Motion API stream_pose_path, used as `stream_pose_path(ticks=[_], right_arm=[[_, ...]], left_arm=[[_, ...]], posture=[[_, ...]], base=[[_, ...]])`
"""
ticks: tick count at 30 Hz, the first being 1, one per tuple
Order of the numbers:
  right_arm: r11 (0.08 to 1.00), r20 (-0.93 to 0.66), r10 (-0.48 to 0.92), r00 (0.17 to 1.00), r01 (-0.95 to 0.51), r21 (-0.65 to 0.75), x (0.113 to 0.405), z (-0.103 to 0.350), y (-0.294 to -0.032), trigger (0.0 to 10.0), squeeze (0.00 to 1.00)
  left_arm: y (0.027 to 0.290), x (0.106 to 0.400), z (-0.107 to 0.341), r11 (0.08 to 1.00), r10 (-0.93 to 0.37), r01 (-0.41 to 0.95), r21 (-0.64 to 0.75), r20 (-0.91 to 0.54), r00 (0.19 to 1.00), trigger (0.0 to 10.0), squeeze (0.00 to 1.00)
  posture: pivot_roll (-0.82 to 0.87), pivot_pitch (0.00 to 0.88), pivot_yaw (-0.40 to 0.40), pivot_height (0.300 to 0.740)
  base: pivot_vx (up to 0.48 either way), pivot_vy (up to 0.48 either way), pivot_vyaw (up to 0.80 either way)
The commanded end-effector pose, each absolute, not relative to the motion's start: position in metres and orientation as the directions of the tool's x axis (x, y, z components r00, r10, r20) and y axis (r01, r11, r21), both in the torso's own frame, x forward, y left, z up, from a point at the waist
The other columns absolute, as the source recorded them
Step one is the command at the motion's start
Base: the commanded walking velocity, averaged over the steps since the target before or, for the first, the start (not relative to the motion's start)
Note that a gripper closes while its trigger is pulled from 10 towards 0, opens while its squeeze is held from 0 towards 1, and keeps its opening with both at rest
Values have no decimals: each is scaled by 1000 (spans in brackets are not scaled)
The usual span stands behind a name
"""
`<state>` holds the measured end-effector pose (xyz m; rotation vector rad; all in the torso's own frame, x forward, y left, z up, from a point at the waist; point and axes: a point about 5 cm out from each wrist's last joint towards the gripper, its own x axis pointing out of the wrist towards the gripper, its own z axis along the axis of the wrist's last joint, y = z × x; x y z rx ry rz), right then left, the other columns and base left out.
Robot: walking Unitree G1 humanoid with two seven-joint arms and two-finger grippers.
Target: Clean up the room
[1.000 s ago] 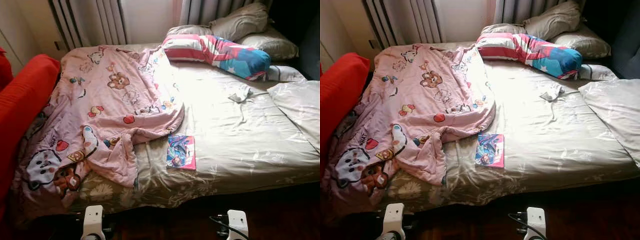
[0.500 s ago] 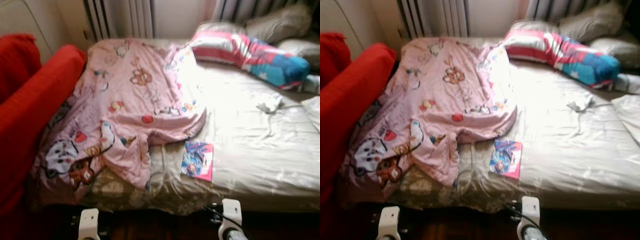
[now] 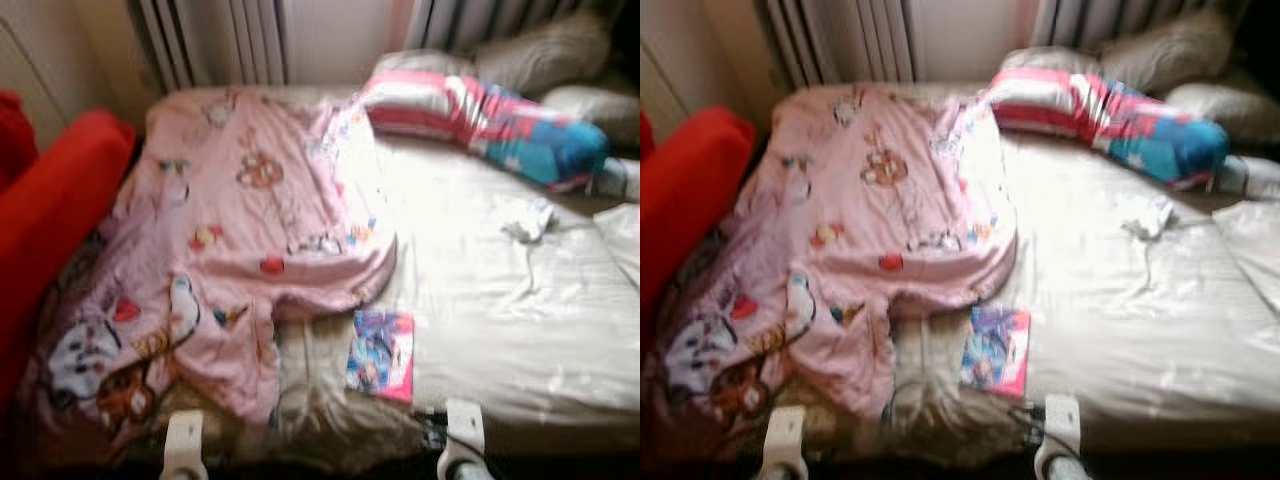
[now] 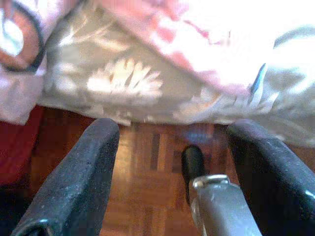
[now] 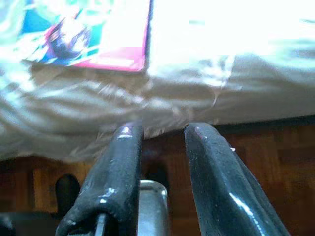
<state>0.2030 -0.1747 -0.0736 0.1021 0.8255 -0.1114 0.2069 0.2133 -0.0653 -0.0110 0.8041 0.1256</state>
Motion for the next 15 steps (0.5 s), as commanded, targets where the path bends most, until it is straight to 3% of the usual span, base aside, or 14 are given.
stream_pose_path(ticks=[1,8,15], right_arm=[[991,-715,-69,695,132,33,209,-69,-183,10000,0],[1000,-545,-4,838,-5,-14,254,-35,-180,10000,0],[997,-446,57,893,-75,-22,269,-19,-172,10000,0]], left_arm=[[208,199,-71,993,99,-120,25,-735,671,10000,0],[204,208,-66,993,83,-114,3,-704,705,10000,0],[200,211,-65,994,71,-110,-11,-697,714,10000,0]], posture=[[-76,99,23,740],[-88,97,20,740],[-96,92,11,740]], base=[[0,0,0],[0,0,0],[0,0,0]])
